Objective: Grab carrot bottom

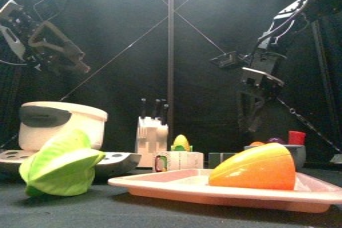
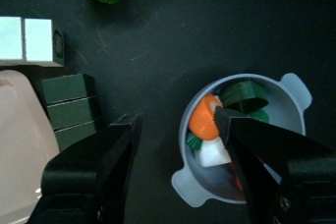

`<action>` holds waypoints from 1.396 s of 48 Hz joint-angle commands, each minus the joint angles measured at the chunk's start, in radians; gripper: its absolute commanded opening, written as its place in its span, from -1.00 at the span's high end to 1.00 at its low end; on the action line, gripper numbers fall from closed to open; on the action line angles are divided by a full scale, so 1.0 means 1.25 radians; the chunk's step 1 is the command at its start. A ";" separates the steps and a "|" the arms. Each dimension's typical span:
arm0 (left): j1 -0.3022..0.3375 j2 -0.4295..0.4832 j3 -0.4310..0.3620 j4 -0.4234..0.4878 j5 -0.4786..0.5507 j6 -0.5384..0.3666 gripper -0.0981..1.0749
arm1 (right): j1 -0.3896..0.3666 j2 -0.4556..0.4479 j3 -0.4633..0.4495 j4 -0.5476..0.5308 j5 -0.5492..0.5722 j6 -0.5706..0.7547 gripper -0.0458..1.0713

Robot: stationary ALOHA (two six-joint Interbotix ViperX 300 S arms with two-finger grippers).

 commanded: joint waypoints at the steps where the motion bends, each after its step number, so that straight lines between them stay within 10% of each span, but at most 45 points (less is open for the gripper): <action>1: -0.007 0.005 -0.028 0.001 -0.004 0.002 -0.59 | 0.002 -0.023 -0.017 -0.006 0.011 -0.002 -0.74; 25: -0.190 0.288 -0.188 0.114 -0.004 0.005 -0.62 | 0.011 -0.088 -0.002 0.007 0.036 0.006 -0.74; 67: -0.281 0.717 -0.529 0.166 -0.001 -0.004 -0.93 | 0.012 -0.070 0.020 0.039 0.027 0.006 -0.74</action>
